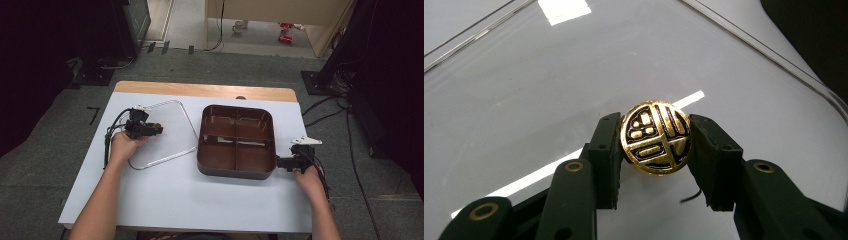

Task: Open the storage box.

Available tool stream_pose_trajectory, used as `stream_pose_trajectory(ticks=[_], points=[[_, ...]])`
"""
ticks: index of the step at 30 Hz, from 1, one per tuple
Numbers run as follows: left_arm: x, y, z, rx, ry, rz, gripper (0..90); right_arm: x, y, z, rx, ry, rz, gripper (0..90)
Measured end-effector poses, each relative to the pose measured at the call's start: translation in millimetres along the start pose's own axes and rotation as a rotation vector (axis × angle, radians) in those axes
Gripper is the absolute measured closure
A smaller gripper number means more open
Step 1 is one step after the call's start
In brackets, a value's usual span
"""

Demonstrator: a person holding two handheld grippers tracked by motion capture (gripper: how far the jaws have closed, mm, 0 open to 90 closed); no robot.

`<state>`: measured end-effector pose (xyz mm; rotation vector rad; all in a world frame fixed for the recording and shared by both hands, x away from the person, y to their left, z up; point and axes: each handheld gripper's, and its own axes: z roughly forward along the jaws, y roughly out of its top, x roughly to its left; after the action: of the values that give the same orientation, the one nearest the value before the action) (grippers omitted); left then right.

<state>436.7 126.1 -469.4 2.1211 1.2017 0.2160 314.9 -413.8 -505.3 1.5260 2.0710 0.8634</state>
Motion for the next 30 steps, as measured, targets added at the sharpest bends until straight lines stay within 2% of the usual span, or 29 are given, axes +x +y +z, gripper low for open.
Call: stream_pose_trajectory(ticks=[3, 7, 13, 15, 25, 30], points=[[-0.5, -0.1, 0.3, -0.001, 0.004, 0.003, 57.5, 0.0, 0.0, 0.0, 0.0, 0.0, 0.0, 0.0], [-0.9, 0.4, 2.0, -0.007, -0.027, -0.016, 49.7, 0.0, 0.0, 0.0, 0.0, 0.0, 0.0, 0.0], [-5.2, 1.9, 0.2, 0.001, -0.011, 0.005, 44.6, 0.0, 0.0, 0.0, 0.0, 0.0, 0.0, 0.0], [-6.9, 3.4, -4.3, -0.008, 0.0, 0.016, 44.2, 0.0, 0.0, 0.0, 0.0, 0.0, 0.0, 0.0], [-10.3, 6.5, -16.6, -0.054, 0.005, 0.018, 41.3, 0.0, 0.0, 0.0, 0.0, 0.0, -0.001, 0.0], [-17.6, 9.0, -24.2, -0.064, -0.049, 0.011, 39.1, 0.0, 0.0, 0.0, 0.0, 0.0, -0.001, 0.0]])
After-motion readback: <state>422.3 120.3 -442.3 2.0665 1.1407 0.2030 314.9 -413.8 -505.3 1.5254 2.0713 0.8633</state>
